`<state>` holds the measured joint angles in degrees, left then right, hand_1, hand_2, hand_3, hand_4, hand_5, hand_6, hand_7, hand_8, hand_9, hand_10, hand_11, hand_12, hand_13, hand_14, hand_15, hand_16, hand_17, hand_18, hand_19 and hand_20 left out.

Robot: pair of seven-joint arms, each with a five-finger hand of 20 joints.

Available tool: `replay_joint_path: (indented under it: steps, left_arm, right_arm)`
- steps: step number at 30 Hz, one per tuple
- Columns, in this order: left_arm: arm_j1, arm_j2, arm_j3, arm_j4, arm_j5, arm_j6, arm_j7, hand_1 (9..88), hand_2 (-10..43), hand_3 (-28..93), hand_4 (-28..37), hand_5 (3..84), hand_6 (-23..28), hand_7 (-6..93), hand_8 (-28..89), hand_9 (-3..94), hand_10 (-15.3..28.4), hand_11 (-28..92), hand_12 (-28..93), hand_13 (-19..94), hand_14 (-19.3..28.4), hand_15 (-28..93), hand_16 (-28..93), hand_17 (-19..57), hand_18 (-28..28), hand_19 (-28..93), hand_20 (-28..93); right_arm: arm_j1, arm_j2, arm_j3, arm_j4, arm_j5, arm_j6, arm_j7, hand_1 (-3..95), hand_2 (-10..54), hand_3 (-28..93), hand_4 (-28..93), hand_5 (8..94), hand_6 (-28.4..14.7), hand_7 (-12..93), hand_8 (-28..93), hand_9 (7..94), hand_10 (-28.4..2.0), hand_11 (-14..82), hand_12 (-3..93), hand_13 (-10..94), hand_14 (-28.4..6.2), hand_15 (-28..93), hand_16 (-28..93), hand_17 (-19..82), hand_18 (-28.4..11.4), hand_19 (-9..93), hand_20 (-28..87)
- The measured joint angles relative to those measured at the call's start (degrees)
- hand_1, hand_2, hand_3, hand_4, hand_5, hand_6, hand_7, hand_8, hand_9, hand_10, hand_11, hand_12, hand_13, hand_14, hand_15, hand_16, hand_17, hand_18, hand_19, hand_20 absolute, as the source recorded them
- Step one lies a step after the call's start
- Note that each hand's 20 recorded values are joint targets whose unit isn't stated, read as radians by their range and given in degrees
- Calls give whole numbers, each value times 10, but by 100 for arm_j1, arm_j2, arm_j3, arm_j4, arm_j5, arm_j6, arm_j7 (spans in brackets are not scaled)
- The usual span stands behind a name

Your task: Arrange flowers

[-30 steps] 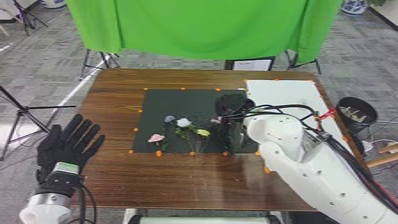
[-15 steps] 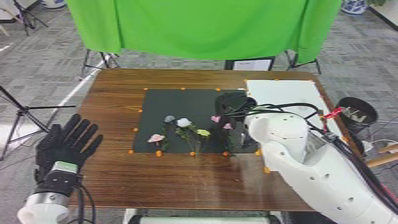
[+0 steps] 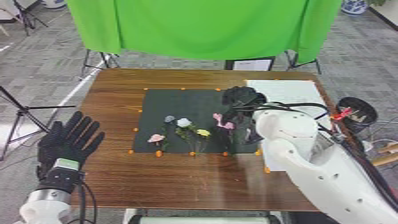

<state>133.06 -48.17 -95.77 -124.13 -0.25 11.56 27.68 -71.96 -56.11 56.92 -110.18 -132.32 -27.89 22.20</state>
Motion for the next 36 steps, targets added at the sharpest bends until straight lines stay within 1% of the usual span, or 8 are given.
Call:
replay_joint_path:
  steps: [11,18,21,24,27,29,33,36]
  left_arm:
    - [54,0,-27,-1,-6,-4,-7,326,64,720,-282,432,82,138,-85,359,144,220,112,260,151,379,-65,-71,144,356,114]
    - [54,0,-23,0,-19,-5,15,321,75,717,-283,433,81,138,-86,360,144,219,112,260,151,378,-65,-71,144,356,114]
    - [54,0,-14,-1,-22,-5,22,317,81,717,-283,433,81,138,-86,361,144,219,112,260,151,378,-65,-72,145,357,114]
    - [58,0,-6,-7,-25,-5,23,314,84,718,-283,433,82,138,-86,361,144,219,112,261,151,377,-65,-72,145,357,114]
    - [79,-2,0,-18,-28,-5,38,313,84,719,-283,432,82,137,-85,361,144,218,113,261,151,375,-64,-71,145,356,114]
    - [87,-5,9,-18,-18,-18,52,313,83,718,-283,430,80,138,-85,361,143,217,112,261,150,373,-64,-71,145,355,113]
    - [90,-5,44,-13,-9,-42,91,312,83,718,-283,430,80,138,-86,360,144,215,112,261,150,371,-63,-70,145,353,112]
    - [97,-4,75,-13,-12,-51,118,311,83,717,-283,430,80,138,-86,360,144,213,113,261,150,369,-62,-70,146,353,112]
  right_arm:
    - [-185,85,355,-422,309,-200,71,423,-95,709,-283,513,-24,166,-123,501,-150,88,157,585,-111,437,215,301,-218,758,374]
    - [-197,144,426,-302,304,-51,210,410,-95,728,-283,493,-28,159,-120,471,-153,77,155,580,-114,443,215,299,-220,757,374]
    - [-71,198,483,81,328,136,360,402,-95,740,-283,474,-36,152,-117,460,-157,76,156,585,-120,503,226,302,-223,764,376]
    - [187,293,531,643,518,260,801,399,-95,745,-283,461,-39,147,-113,443,-159,74,156,582,-123,526,216,304,-224,768,375]
    - [516,458,513,1223,795,382,1286,392,-95,746,-283,406,-54,132,-108,383,-172,67,154,560,-130,551,210,304,-227,775,376]
    - [729,602,467,1552,816,378,1411,387,-95,749,-283,367,-60,121,-104,343,-178,63,147,540,-137,578,205,301,-230,779,374]
    - [1176,834,293,2118,968,102,1498,392,-95,741,-283,352,-60,117,-101,329,-173,62,140,527,-141,588,195,294,-232,778,372]
    - [1513,865,183,2554,1235,-293,1520,449,-95,719,-283,353,-50,125,-106,338,-160,68,132,529,-130,568,178,290,-230,772,370]
